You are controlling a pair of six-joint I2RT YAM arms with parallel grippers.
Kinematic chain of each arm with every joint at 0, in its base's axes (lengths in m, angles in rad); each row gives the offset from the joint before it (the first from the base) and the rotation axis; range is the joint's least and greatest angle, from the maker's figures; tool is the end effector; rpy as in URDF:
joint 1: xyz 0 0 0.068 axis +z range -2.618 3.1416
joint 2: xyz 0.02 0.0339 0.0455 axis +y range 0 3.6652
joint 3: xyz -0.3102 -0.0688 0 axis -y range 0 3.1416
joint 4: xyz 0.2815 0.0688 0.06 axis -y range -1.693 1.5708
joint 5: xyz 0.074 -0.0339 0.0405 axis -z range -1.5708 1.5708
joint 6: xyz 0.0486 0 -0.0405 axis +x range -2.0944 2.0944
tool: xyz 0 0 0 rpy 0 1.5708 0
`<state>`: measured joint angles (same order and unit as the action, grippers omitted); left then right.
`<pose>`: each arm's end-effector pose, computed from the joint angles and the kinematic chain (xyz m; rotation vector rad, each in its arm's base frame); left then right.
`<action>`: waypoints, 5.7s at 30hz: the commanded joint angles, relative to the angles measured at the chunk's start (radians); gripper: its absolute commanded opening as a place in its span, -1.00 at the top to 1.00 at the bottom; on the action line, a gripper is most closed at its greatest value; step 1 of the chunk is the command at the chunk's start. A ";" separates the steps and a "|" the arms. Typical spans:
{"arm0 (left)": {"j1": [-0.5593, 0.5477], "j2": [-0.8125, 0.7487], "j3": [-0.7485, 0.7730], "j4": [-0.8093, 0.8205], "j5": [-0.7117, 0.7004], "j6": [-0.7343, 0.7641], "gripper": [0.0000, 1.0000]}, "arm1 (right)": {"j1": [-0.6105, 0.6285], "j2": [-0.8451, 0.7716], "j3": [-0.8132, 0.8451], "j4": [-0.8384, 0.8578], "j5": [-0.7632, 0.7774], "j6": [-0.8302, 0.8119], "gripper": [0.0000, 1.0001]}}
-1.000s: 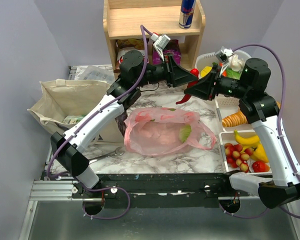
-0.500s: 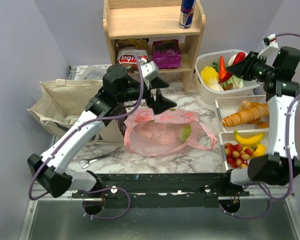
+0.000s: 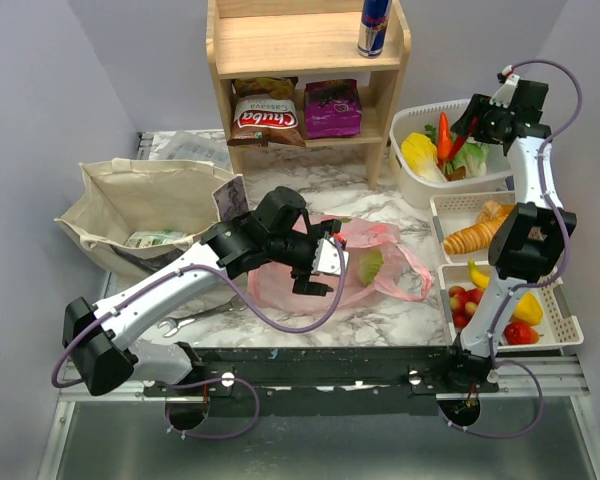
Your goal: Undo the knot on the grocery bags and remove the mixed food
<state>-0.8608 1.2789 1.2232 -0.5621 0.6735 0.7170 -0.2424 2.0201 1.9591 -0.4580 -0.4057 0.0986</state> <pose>0.1767 -0.2521 0.3899 1.7669 1.2169 -0.8155 0.5311 -0.1116 0.3768 0.1064 2.0579 0.3344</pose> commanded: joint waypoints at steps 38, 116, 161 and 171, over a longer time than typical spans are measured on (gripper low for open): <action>-0.128 0.501 -0.063 0.506 -0.335 0.396 -0.68 | 0.380 -0.414 -0.552 -0.484 0.106 -0.430 -0.32; 0.105 -0.007 0.175 0.236 -0.242 -0.233 0.74 | 0.392 -0.670 -0.305 -0.369 -0.725 0.050 -0.99; 0.118 -0.053 0.208 -0.176 -0.123 -0.154 -0.97 | -0.079 -0.257 -0.125 -0.117 -0.122 0.017 0.99; 0.508 -0.141 0.376 -0.334 -0.005 -0.352 -0.97 | -0.072 0.041 0.084 -0.158 0.054 -0.050 -0.13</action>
<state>-0.4351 1.2285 1.5749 -0.8181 0.6567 0.4492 -0.3202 2.0201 1.9663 -0.6182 -0.4587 0.0837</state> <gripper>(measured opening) 0.983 0.406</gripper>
